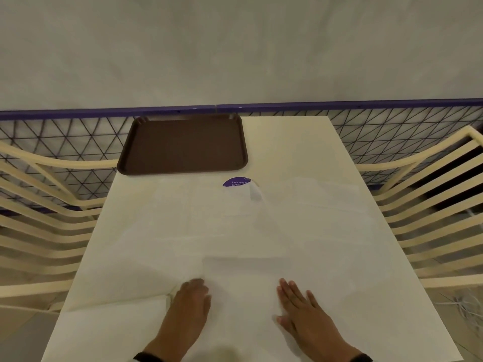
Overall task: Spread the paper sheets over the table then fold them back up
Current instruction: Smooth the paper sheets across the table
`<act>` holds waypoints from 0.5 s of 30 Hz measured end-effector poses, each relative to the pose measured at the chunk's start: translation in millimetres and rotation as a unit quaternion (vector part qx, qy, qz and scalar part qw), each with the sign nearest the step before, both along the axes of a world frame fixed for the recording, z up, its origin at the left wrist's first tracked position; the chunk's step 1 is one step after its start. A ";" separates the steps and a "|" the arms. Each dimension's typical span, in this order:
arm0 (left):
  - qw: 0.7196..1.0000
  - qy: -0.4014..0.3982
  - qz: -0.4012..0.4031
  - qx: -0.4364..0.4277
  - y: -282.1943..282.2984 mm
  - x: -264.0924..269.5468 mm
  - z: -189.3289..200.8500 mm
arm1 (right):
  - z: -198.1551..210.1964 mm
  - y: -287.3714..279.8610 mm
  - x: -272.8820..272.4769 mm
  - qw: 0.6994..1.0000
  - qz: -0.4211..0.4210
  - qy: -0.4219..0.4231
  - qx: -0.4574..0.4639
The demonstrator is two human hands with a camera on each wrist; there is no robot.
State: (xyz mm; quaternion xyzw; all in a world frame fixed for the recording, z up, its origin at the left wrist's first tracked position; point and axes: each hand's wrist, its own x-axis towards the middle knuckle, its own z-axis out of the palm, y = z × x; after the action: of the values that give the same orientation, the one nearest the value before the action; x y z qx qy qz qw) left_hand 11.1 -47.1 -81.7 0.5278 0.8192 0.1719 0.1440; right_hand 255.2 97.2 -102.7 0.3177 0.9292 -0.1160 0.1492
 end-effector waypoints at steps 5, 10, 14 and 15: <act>0.945 -0.197 0.239 -0.102 46.1 2.4 28.1 | 9.2 2.8 -5.2 0.999 -0.015 0.045 -0.013; 0.907 -0.266 0.286 -0.156 59.9 3.2 27.5 | 17.2 5.1 -10.0 0.997 -0.005 0.063 -0.038; 0.920 -0.266 0.248 -0.145 56.0 1.7 34.8 | 16.7 7.8 -12.5 0.997 -0.014 0.072 -0.009; 0.929 -0.255 0.236 -0.129 54.9 2.6 39.0 | 18.4 9.5 -14.3 0.996 -0.020 0.086 0.008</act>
State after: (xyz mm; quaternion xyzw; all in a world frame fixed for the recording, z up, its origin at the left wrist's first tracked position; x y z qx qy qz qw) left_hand 13.7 7.8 -42.7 0.2339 0.8709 0.2224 0.3706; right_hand 240.8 106.7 -84.3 0.3258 0.9330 -0.1388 0.0638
